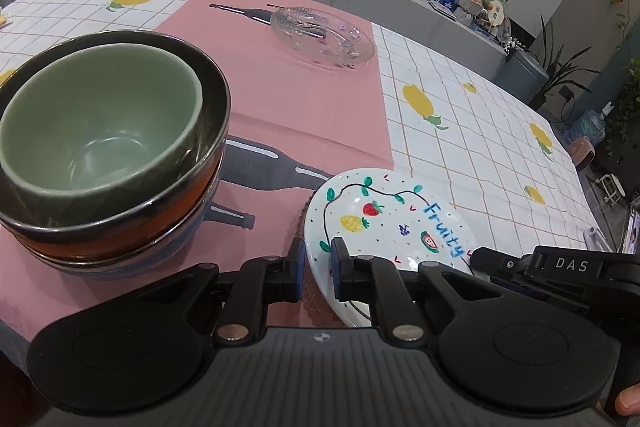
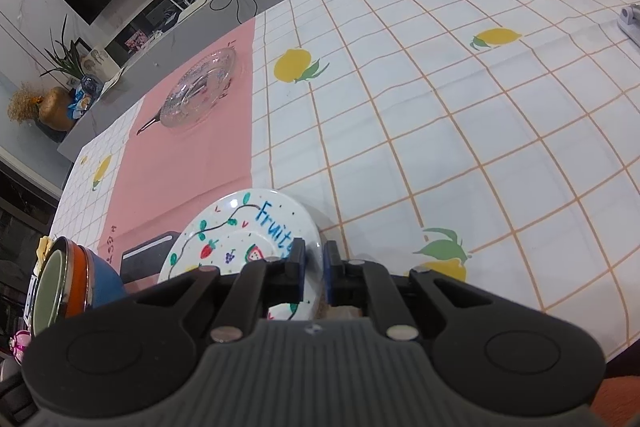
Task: Organize plates and bowls
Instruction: 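Lower the white plate onto the glass plate with both grippers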
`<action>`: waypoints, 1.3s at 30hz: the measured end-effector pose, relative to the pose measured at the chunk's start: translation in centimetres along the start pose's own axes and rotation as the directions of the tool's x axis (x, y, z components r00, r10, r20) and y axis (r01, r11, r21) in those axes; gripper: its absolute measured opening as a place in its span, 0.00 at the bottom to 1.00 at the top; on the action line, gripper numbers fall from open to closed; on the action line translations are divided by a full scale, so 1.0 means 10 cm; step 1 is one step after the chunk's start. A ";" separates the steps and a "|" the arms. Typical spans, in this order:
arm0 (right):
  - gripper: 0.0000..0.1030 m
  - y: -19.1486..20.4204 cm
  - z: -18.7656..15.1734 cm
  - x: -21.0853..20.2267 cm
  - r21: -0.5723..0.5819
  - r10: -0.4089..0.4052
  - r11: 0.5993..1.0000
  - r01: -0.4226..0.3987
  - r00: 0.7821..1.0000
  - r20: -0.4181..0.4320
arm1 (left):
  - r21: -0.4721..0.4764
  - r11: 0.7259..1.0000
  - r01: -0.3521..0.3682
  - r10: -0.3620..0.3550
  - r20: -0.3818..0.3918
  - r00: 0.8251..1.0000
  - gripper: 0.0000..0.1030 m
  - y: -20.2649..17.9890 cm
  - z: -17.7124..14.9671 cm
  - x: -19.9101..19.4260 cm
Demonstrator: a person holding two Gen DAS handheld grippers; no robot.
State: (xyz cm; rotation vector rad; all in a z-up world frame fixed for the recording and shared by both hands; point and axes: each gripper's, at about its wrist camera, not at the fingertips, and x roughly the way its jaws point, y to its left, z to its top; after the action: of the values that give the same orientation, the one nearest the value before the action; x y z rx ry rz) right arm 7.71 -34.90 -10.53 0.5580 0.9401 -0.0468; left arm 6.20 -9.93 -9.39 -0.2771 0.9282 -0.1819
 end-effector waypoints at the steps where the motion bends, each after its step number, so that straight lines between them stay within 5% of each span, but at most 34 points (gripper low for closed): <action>1: 0.07 0.00 0.00 0.00 -0.002 0.000 1.000 0.000 1.000 0.000 | 0.002 1.000 -0.001 0.001 0.000 1.000 0.14 0.00 0.00 0.00; 13: 0.11 0.00 0.00 0.04 0.004 -0.004 1.000 0.004 1.000 -0.026 | 0.041 0.999 -0.028 0.026 0.041 0.999 0.13 -0.06 -0.03 -0.07; 20: 0.19 -0.07 0.02 -0.05 0.061 0.015 0.998 -0.016 1.000 0.018 | 0.052 0.997 -0.063 0.062 0.034 0.998 0.30 -0.03 -0.03 -0.03; 24: 0.09 -0.05 0.01 -0.03 0.050 -0.002 0.999 0.001 1.000 0.014 | 0.022 0.999 -0.024 0.024 0.011 1.000 0.30 0.02 -0.04 0.01; 29: 0.03 -0.02 0.00 -0.01 0.025 -0.011 1.000 0.011 1.000 0.012 | 0.017 1.000 -0.016 0.016 -0.013 1.000 0.18 0.03 -0.05 0.04; 39: 0.05 0.03 0.00 -0.01 0.001 -0.005 1.000 0.005 1.000 0.018 | 0.054 0.997 -0.054 0.054 0.000 0.999 0.18 -0.05 -0.06 0.02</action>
State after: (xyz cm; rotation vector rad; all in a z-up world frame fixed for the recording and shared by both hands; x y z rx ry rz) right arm 7.71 -34.63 -10.33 0.5555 0.9242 -0.0568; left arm 5.85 -10.53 -9.76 -0.2014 0.9298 -0.1574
